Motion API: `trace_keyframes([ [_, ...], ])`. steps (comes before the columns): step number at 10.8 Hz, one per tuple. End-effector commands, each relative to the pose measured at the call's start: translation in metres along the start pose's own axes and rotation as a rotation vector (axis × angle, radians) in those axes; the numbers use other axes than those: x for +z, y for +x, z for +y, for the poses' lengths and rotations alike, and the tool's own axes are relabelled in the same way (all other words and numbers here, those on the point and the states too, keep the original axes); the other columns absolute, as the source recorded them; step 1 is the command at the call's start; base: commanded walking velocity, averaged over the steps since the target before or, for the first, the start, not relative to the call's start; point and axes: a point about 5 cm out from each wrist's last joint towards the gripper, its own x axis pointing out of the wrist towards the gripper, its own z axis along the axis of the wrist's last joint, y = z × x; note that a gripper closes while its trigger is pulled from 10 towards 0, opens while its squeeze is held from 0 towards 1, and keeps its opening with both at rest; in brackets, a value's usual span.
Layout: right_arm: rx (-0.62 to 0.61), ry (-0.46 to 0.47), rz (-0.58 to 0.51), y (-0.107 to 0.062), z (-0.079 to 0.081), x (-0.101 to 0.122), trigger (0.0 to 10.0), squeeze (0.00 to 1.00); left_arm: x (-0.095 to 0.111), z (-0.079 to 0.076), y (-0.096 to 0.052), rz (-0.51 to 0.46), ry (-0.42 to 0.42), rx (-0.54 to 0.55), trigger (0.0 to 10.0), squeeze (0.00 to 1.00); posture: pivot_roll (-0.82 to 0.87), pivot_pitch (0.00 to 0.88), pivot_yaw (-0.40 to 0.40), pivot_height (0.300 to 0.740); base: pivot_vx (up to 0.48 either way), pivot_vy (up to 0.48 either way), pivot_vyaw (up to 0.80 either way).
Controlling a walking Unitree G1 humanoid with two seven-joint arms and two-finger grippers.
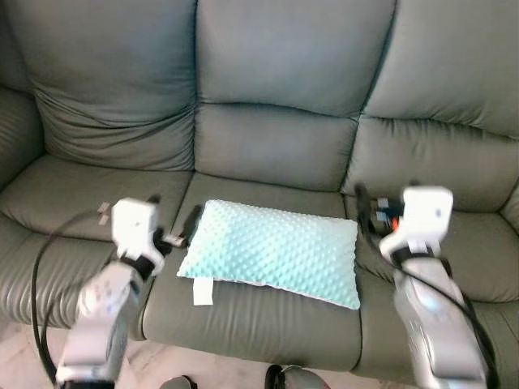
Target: Move the pillow to the sofa
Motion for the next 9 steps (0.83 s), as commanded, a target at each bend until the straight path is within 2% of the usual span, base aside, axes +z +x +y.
trace_keyframes([
  [1,0.016,0.0,0.013,0.0,0.002,-0.001,10.0,0.0,-0.001,-0.002,0.0,0.018,0.016,-0.037,10.0,0.0,-0.04,0.136,-0.073,0.74,0.0,0.0,0.0],
  [2,0.046,-0.004,0.008,0.0,0.008,0.001,10.0,0.0,0.001,-0.001,0.001,0.012,0.045,-0.027,10.0,0.0,-0.03,0.151,-0.077,0.74,0.0,0.0,0.8],
  [3,0.049,-0.004,0.009,0.0,0.009,0.001,10.0,0.0,0.002,0.0,0.001,0.007,0.026,0.0,10.0,0.0,-0.04,0.159,-0.078,0.74,0.0,0.0,0.8],
  [5,0.048,0.01,0.017,0.001,0.013,0.0,10.0,0.0,0.001,-0.004,0.003,-0.02,-0.031,0.132,10.0,0.0,-0.05,0.186,-0.081,0.74,0.0,0.0,0.8],
  [6,0.053,0.018,0.017,0.001,0.016,0.001,10.0,0.0,0.001,-0.007,0.005,-0.021,-0.057,0.165,10.0,0.0,-0.06,0.193,-0.08,0.74,0.0,0.0,0.8],
  [7,0.057,0.021,0.017,0.001,0.017,0.001,10.0,0.0,0.001,-0.007,0.006,-0.015,-0.047,0.174,10.0,0.0,-0.06,0.196,-0.079,0.74,0.0,0.0,0.8],
  [9,0.059,0.032,0.028,-0.001,0.018,-0.001,10.0,0.0,0.002,0.002,0.006,-0.002,-0.078,0.211,10.0,0.0,-0.06,0.209,-0.067,0.74,0.0,0.0,0.8],
])
